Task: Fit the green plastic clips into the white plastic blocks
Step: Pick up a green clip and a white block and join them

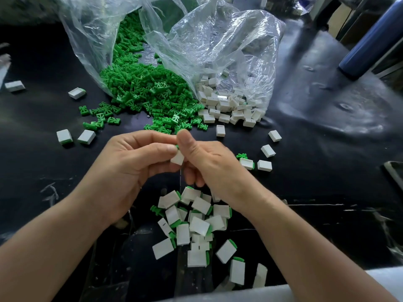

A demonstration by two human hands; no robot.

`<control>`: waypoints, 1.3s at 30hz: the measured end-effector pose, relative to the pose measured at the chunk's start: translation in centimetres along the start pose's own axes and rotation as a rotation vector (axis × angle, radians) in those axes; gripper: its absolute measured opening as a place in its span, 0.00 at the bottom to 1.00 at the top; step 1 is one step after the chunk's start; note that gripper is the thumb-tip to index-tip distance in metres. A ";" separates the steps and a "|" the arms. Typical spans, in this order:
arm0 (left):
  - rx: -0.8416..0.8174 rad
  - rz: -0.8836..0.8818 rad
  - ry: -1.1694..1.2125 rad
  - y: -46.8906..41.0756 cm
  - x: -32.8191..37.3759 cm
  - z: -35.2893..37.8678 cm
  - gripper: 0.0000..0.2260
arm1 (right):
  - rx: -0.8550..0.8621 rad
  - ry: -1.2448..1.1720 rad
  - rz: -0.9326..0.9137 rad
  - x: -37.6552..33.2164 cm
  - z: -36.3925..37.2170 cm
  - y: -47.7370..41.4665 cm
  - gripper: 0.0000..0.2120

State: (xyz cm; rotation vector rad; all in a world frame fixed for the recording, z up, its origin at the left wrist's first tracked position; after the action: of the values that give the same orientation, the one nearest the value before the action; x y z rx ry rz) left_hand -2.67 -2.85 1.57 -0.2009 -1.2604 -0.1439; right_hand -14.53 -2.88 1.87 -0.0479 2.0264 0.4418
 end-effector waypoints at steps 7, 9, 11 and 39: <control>0.065 0.018 -0.149 0.1 0.2 0.0 0.08 | 0.407 0.325 0.004 1.4 -4.0 -1.3 0.10; 0.034 0.011 -0.185 0.3 0.1 0.5 0.08 | 0.479 0.366 0.014 2.0 -4.8 -1.8 0.08; 0.012 0.010 -0.221 0.5 0.1 0.8 0.09 | 0.543 0.395 0.020 2.3 -5.4 -2.0 0.10; 0.156 -0.046 -0.254 -0.3 -0.7 -0.5 0.07 | 0.435 0.313 -0.333 -0.3 -1.7 -0.8 0.12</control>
State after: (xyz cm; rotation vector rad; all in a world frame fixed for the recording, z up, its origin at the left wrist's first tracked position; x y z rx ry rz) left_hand -2.54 -3.29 0.78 -0.0562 -1.5225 -0.0602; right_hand -15.70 -4.25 2.59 -0.1932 2.3247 -0.2336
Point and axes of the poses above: each hand's wrist, its own y-axis away from the middle knuckle, its own z-axis out of the palm, x = y × z, the point moved 5 cm from there along -y, towards the middle knuckle, and after that the axes turned 10 degrees about z, right-handed, at the moved point
